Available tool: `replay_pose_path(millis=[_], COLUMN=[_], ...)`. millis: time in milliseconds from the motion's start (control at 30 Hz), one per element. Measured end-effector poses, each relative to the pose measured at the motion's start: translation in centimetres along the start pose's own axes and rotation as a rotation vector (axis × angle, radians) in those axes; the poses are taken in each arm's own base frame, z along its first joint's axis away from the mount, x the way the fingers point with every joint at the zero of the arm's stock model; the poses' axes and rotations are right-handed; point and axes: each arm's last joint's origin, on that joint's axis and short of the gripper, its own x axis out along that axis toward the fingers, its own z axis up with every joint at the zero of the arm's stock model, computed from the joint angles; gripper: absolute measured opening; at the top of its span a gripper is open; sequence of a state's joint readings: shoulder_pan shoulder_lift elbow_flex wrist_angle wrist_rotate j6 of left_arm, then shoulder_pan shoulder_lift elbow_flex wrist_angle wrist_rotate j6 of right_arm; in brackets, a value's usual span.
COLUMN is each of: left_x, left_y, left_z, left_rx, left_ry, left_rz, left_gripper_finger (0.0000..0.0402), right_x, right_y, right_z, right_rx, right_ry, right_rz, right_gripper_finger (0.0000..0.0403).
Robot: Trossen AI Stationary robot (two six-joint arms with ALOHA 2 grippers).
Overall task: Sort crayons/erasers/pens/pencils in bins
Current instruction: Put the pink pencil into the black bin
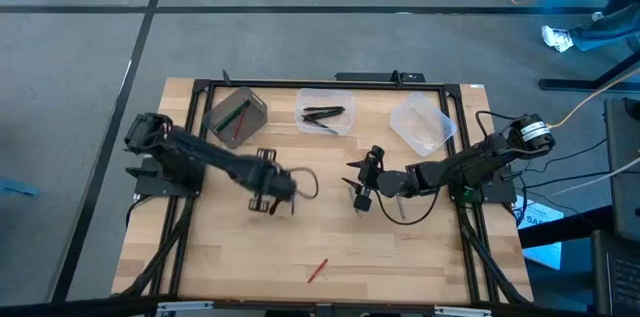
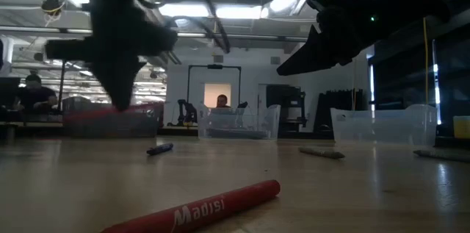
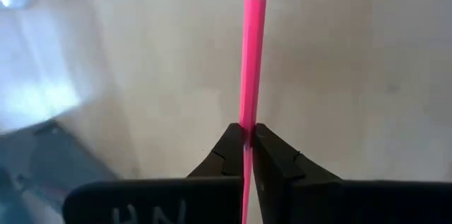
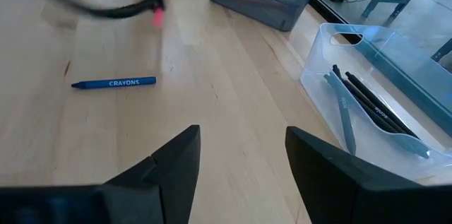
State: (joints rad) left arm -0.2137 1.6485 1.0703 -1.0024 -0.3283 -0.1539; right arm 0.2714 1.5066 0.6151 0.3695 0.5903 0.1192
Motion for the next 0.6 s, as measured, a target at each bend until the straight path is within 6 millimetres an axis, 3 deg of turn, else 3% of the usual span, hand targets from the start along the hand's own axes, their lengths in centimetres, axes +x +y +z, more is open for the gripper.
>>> replay_pose_path(millis=[200,367,600], left_x=[-1.1,-2.3,-3.4], left_y=[5.1,9.8,16.4], left_z=[-0.1,-2.3,-5.5], left_rx=[-0.167,-0.307,-0.632], left_ry=[-0.010,0.006,-0.058], left_rz=[0.041,0.232,0.331], left_gripper_finger=[0.0007,0.0003,0.0004], right_x=[0.0,0.0,0.0], right_y=[0.0,0.0,0.0], right_z=[0.0,-0.1,-0.1], right_rx=[0.000,-0.003,-0.002], right_ry=[0.005,0.007,0.007], right_rz=[0.008,0.008,0.008], right_gripper_finger=[0.0213,0.0213,0.0213])
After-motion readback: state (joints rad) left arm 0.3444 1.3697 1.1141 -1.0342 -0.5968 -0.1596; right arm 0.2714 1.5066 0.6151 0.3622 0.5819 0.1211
